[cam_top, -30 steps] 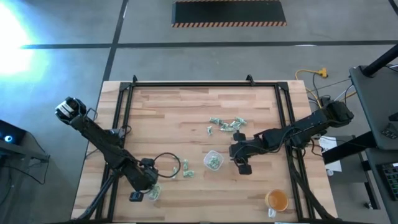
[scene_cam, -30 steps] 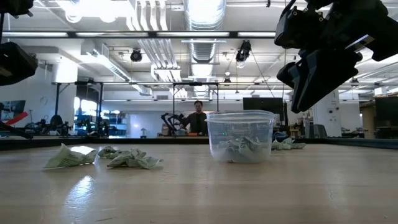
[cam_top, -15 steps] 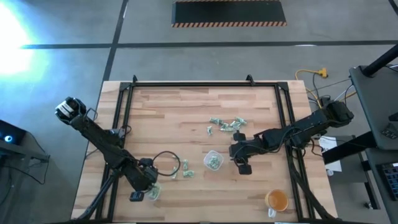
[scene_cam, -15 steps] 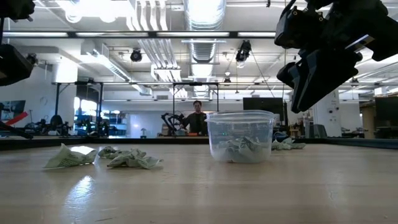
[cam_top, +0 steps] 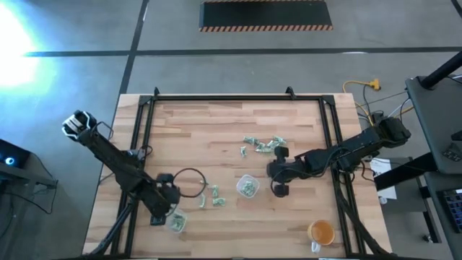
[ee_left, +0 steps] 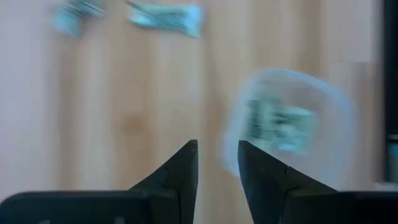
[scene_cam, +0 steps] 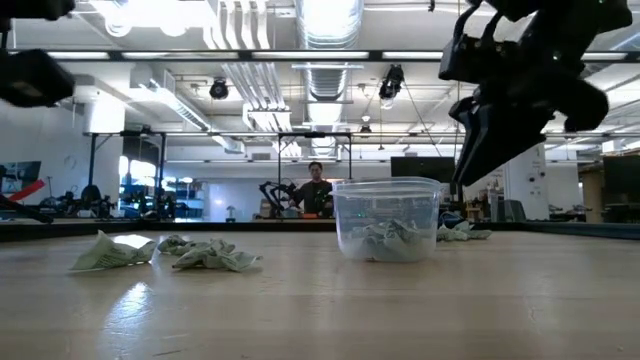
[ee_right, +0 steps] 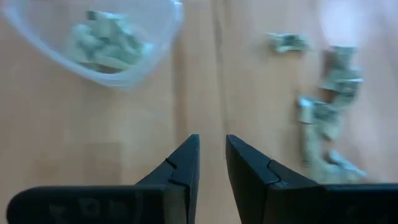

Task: Pick and place items into bin
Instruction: Put the light green packet into the top transparent bin

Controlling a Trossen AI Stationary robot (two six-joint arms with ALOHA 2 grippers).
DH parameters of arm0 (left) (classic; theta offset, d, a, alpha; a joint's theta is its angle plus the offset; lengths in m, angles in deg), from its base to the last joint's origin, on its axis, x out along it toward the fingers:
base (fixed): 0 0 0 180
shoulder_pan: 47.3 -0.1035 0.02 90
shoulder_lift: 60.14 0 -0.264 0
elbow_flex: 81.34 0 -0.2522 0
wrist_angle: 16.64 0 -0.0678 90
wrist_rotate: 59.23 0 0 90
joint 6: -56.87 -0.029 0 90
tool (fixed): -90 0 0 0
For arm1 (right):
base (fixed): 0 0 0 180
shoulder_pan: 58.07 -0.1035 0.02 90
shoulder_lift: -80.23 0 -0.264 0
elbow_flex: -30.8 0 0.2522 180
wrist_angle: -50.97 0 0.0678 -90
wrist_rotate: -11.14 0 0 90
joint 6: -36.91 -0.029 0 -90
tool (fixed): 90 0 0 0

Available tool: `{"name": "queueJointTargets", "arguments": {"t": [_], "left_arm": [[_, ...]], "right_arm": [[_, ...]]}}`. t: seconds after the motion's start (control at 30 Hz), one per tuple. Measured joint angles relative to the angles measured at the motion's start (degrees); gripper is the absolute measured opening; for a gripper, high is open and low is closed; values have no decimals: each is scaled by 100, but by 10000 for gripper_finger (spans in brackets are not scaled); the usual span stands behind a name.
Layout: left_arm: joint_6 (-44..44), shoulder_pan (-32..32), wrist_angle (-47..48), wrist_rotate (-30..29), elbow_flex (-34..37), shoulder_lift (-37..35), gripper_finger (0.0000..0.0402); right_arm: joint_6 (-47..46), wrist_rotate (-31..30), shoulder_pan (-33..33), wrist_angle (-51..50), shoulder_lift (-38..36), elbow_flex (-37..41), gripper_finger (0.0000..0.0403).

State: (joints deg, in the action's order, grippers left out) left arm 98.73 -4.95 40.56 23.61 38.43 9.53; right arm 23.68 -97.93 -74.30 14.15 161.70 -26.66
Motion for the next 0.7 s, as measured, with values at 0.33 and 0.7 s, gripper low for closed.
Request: {"name": "queueJointTargets", "arguments": {"t": [0.33, 0.7], "left_arm": [[-1791, -2, 41, -2648, -80, -398, 96], [-2772, -2, -178, -5619, -81, -619, 96]], "right_arm": [[409, -823, 237, -3, 23, 0, 68], [731, -810, 1032, 128, 657, 11, 68]]}}
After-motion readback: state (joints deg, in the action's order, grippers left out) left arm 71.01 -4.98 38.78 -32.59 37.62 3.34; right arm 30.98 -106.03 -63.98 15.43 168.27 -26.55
